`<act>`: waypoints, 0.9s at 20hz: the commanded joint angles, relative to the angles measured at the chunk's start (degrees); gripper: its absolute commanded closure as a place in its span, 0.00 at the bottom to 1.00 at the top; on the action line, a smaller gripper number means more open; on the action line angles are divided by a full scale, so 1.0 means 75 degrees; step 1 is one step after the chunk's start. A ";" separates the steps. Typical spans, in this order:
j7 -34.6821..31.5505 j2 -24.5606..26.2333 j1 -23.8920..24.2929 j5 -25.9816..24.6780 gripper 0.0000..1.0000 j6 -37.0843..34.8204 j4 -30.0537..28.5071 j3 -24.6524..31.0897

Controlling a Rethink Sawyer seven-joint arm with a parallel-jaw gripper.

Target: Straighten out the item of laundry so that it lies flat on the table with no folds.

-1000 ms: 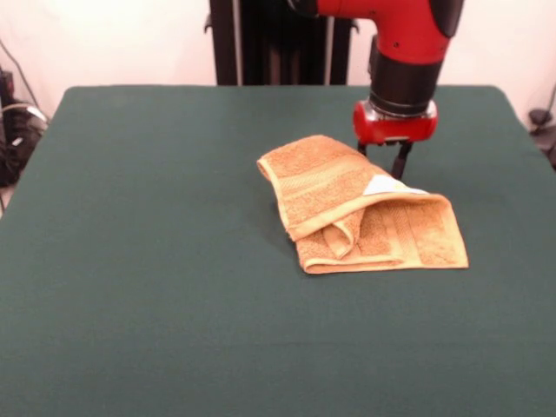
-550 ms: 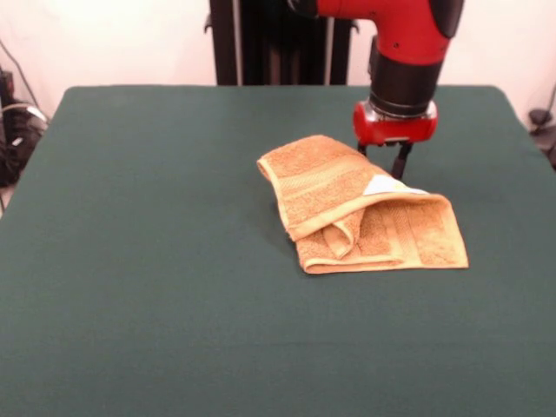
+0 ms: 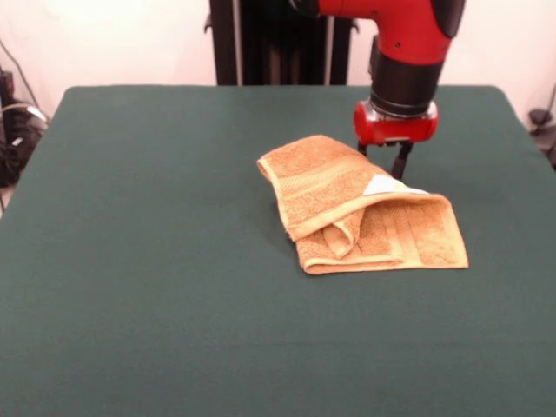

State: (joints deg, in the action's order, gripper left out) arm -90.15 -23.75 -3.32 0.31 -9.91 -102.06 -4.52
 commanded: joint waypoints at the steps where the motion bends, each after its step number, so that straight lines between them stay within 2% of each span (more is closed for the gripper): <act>1: -0.1581 0.0858 -0.0016 0.0437 0.00 0.0662 0.0983 0.0309; 3: -0.1633 0.0804 -0.0005 0.0395 0.00 0.0919 0.0900 0.0346; 7: -0.1579 0.0474 -0.0096 0.0361 0.00 0.0718 0.0798 0.0359; 18: -0.1387 -0.0520 -0.0154 0.0426 0.00 -0.0355 0.0736 0.0411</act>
State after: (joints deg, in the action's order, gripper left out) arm -90.15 -24.90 -3.35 0.29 -9.83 -101.75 -4.54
